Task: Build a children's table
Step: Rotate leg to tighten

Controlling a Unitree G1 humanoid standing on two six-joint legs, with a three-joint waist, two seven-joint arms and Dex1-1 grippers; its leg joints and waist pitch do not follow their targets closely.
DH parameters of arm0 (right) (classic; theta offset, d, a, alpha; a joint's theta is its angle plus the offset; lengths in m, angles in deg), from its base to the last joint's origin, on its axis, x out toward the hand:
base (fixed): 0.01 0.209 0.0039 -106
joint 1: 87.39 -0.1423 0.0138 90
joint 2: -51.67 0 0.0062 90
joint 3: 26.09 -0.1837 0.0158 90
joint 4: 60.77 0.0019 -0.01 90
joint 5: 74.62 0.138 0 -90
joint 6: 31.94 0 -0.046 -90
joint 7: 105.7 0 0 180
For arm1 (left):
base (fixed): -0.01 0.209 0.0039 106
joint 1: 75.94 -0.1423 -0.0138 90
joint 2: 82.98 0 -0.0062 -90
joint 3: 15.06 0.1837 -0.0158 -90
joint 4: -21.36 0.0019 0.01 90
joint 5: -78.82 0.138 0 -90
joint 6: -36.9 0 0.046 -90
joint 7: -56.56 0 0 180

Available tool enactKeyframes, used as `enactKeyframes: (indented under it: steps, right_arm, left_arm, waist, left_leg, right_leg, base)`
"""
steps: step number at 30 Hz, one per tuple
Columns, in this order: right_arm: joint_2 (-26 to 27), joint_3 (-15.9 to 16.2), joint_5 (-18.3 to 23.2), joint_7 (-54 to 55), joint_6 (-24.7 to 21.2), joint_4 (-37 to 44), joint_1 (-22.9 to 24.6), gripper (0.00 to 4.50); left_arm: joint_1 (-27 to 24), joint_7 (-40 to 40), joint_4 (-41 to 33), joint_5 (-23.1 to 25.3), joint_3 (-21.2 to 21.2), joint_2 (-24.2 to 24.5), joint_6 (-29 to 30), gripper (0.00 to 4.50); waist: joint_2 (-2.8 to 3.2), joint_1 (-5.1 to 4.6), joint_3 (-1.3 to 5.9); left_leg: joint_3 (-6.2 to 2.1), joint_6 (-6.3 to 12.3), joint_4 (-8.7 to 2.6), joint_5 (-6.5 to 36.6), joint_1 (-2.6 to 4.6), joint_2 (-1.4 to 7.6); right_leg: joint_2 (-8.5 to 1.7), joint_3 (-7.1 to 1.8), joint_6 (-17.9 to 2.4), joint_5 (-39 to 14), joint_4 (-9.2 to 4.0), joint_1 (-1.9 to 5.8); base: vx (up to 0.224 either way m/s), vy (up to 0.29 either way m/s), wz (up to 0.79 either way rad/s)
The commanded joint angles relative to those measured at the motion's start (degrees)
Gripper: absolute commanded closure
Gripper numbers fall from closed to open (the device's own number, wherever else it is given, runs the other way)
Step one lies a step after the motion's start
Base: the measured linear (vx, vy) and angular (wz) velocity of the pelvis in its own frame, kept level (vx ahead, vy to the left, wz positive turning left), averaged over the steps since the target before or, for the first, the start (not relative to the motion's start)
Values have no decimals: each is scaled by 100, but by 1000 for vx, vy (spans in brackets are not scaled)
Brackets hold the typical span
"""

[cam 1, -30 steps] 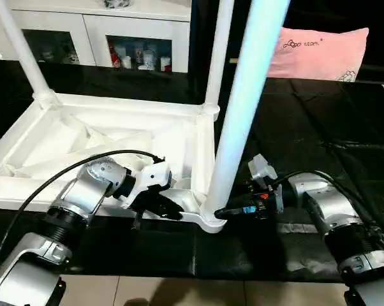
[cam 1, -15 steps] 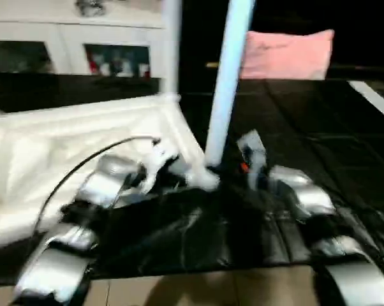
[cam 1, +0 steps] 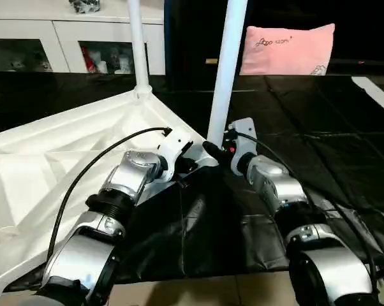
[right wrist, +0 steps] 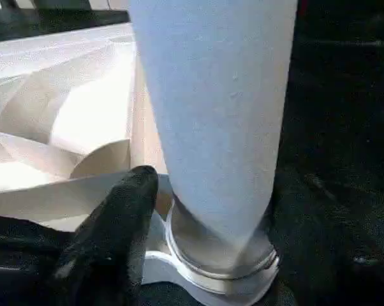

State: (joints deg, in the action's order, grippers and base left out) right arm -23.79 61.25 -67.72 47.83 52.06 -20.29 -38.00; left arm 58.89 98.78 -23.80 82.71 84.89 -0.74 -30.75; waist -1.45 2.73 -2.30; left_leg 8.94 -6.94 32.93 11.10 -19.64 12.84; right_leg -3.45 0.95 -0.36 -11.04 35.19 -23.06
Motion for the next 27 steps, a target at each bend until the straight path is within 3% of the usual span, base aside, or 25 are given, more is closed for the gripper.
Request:
enactKeyframes:
  steps: [1, 4, 5, 8, 9, 13, 15, 16, 20, 23, 25, 27]
  right_arm:
    - [326, 391, 93, -709, -63, 26, 253, 126]
    - [-40, 415, 173, -1254, 104, 497, 635, 86]
    - [-138, 437, 188, -1457, 142, 647, 746, 86]
    - [-406, 491, 213, -1827, 197, 959, 953, 68]
    - [-708, 564, 210, -2166, 262, 1181, 1096, 48]
    - [-1179, 627, 238, -2777, 293, 1415, 1175, 33]
    - [-1379, 670, 294, -3137, 246, 1560, 1205, 4]
    - [-1664, 697, 389, -3655, 204, 1749, 1204, 4]
    - [-1903, 786, 470, -4184, 198, 1957, 1226, 2]
    - [-2113, 1062, 493, -4841, 371, 2090, 1261, 2]
    - [-2144, 1158, 470, -5025, 444, 2059, 1254, 2]
    - [-2128, 1227, 421, -5132, 492, 1960, 1216, 36]
  left_arm:
    - [28, 64, -56, -47, 155, -214, -213, 450]
    - [-170, 416, -223, -27, 252, -17, -284, 450]
    - [-222, 527, -269, -22, 285, 44, -304, 450]
    - [-349, 882, -338, 39, 434, 245, -766, 450]
    - [-475, 1221, -429, 39, 532, 422, -910, 450]
    - [-632, 1809, -641, -34, 618, 671, -1077, 450]
    - [-721, 2156, -806, -109, 678, 800, -1169, 450]
    - [-862, 2748, -1117, -268, 794, 1040, -1137, 450]
    - [-913, 3140, -1267, -332, 901, 1251, -1136, 450]
    - [-910, 3640, -1324, -307, 1043, 1510, -1256, 450]
    - [-905, 3807, -1348, -285, 1083, 1575, -1310, 450]
    - [-895, 3958, -1380, -276, 1125, 1622, -1348, 450]
  waist:
    - [68, 26, 315]
    - [95, 53, 322]
    - [70, 67, 334]
    - [72, 71, 346]
    - [59, 36, 335]
    - [67, 48, 304]
    - [74, 70, 294]
    - [59, 85, 307]
    - [71, 172, 317]
    - [37, 222, 311]
    - [48, 231, 312]
    - [15, 229, 311]
  left_leg:
    - [104, 131, -366, 973, -30, -60]
    - [103, 186, -364, 898, -27, -53]
    - [112, 273, -344, 802, -41, -54]
    - [96, 398, -339, 575, -80, -67]
    - [104, 401, -338, 620, -78, -65]
    - [121, 378, -347, 896, -43, -38]
    - [122, 336, -361, 967, -31, -20]
    - [114, 357, -360, 931, -32, -10]
    - [144, 472, -327, 632, -30, -12]
    - [153, 461, -330, 696, -29, -3]
    - [147, 437, -333, 709, -39, -3]
    - [147, 403, -335, 710, -40, -6]
  right_leg:
    - [-266, -122, -1390, -362, -398, 315]
    - [-262, -120, -1426, -154, -390, 336]
    - [-256, -123, -1463, 90, -365, 363]
    - [-262, -113, -1507, 446, -340, 402]
    - [-259, -108, -1530, 370, -347, 387]
    - [-270, -115, -1523, -246, -402, 342]
    - [-270, -125, -1478, -430, -410, 320]
    - [-267, -120, -1492, -332, -382, 335]
    - [-244, -103, -1590, 217, -327, 320]
    - [-259, -105, -1534, 9, -337, 321]
    - [-267, -104, -1505, -88, -329, 319]
    - [-270, -102, -1480, -186, -337, 314]
  base:
    - [0, 0, 0]
    - [0, 0, 0]
    - [0, 0, 0]
    - [0, 0, 0]
    - [0, 0, 0]
    - [0, 0, 0]
    - [0, 0, 0]
    - [0, 0, 0]
    - [0, 0, 0]
    - [0, 0, 0]
    - [0, 0, 0]
    - [0, 0, 0]
